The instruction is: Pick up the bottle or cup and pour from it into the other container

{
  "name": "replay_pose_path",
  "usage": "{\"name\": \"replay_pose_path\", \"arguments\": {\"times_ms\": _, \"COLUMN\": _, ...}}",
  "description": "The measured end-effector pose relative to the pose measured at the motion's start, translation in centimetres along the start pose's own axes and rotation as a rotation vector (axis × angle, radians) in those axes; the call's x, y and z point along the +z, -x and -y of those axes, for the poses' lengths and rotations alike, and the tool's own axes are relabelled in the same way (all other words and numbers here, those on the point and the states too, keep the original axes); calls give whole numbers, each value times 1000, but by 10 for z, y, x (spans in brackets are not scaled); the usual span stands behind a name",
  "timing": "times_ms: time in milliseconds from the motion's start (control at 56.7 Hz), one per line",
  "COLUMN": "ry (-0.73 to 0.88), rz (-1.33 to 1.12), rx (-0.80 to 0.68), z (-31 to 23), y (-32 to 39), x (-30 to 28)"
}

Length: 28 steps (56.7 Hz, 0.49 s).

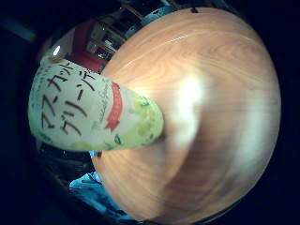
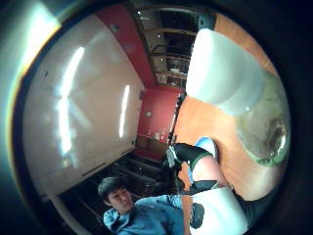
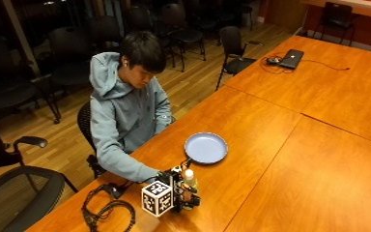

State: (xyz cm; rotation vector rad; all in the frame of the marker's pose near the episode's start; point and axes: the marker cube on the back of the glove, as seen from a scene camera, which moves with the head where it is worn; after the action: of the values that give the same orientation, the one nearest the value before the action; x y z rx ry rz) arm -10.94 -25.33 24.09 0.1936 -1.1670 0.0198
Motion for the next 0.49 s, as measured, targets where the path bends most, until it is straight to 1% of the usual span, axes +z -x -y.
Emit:
{"name": "replay_pose_path", "arguments": {"times_ms": 159, "ry": -57, "rz": 60, "rx": -7, "z": 3, "y": -5, "x": 11}}
{"name": "replay_pose_path", "arguments": {"times_ms": 494, "ry": -176, "rz": 62, "rx": -23, "z": 9, "y": -8, "x": 21}}
